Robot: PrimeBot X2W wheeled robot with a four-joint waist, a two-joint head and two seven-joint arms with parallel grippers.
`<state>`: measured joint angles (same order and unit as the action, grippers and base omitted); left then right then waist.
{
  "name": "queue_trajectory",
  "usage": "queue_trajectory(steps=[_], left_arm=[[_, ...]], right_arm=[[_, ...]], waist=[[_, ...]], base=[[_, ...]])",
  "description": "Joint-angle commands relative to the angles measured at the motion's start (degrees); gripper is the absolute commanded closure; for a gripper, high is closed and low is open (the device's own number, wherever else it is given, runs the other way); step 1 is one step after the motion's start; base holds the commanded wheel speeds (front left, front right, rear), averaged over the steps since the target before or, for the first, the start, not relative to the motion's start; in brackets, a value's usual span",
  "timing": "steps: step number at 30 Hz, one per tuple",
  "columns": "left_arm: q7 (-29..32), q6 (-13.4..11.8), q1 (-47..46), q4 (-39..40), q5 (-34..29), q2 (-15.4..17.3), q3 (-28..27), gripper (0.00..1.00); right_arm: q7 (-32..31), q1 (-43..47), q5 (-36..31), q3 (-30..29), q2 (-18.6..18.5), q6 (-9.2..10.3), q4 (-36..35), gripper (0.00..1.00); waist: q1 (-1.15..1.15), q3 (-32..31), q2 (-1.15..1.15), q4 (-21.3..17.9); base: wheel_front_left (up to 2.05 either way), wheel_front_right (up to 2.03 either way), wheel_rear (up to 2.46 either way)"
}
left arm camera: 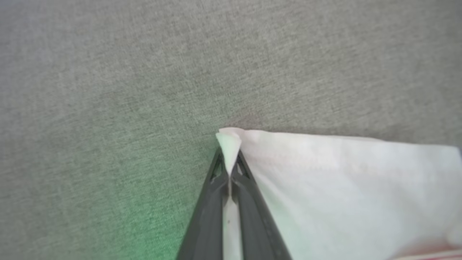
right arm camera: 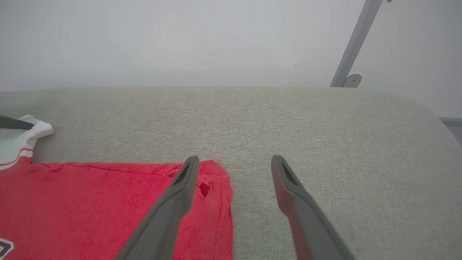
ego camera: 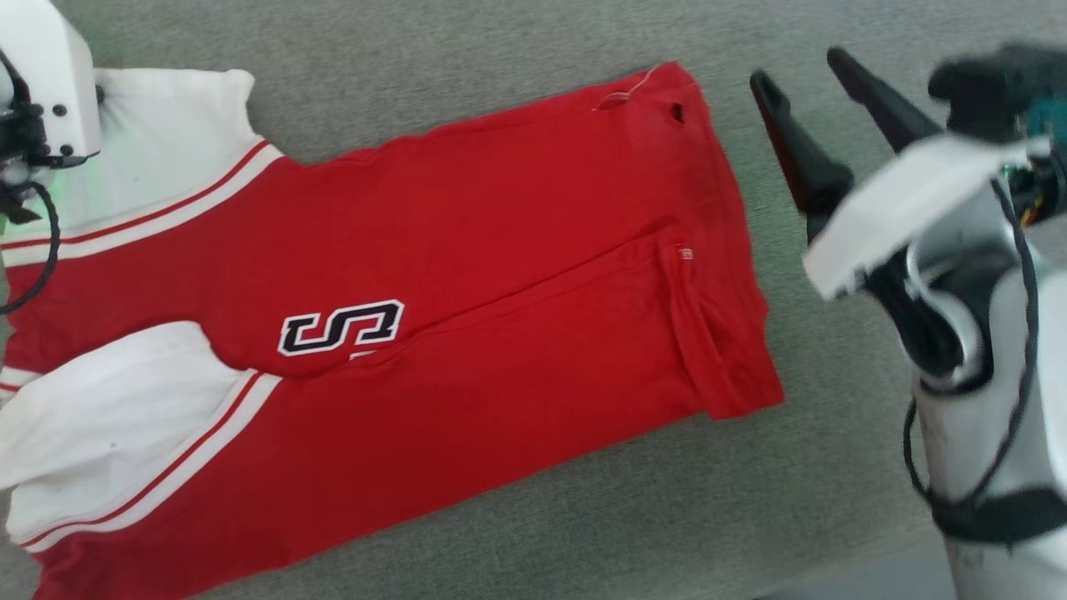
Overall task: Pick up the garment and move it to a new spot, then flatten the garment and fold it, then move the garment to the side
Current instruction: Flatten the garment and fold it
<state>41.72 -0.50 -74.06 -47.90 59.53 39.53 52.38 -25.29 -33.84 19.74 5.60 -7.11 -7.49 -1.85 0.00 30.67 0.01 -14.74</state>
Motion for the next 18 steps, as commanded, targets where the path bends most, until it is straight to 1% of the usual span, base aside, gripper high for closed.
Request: queue_trajectory(steps=[1, 3, 7, 11, 14, 18], left_arm=[[0.3, 0.1, 3.0, -1.4, -0.1, -1.6, 1.5, 1.00], [-0.1, 0.4, 2.1, -2.0, 0.0, -2.8, 1.4, 1.00], [-1.1, 1.3, 0.4, -3.2, -0.2, -5.1, 1.4, 1.00], [-1.9, 2.3, -0.9, -4.5, -0.5, -6.8, 1.6, 1.00], [-2.8, 2.9, -1.6, -5.5, -0.5, -8.0, 1.5, 1.00], [-3.6, 3.6, -2.3, -6.9, -0.4, -9.2, 1.6, 1.00]], right_arm=[[-0.4, -1.1, 0.7, 0.3, 0.2, -0.01, 0.7, 0.00], [-2.9, -4.9, 0.9, 1.8, -1.3, -0.01, 4.4, 0.00], [-7.8, -11.4, 2.8, 5.0, -2.9, -0.01, 13.3, 0.00], [-13.1, -16.0, 4.5, 8.5, -4.1, -0.01, 21.1, 0.00], [-16.9, -17.8, 6.9, 11.1, -4.4, -0.01, 26.1, 0.00], [-20.3, -18.8, 9.6, 14.8, -4.4, -0.01, 32.0, 0.00]], waist=[[0.00, 0.4, -0.01, 0.5], [0.00, 0.8, -0.01, 1.1], [0.00, 1.5, -0.01, 2.6], [0.00, 2.0, -0.01, 3.7], [0.00, 2.3, -0.01, 4.4], [0.00, 2.6, -0.01, 5.1]], base=[[0.00, 0.00, 0.00], [0.00, 0.00, 0.00], [0.00, 0.00, 0.00], [0.00, 0.00, 0.00], [0.00, 0.00, 0.00], [0.00, 0.00, 0.00]])
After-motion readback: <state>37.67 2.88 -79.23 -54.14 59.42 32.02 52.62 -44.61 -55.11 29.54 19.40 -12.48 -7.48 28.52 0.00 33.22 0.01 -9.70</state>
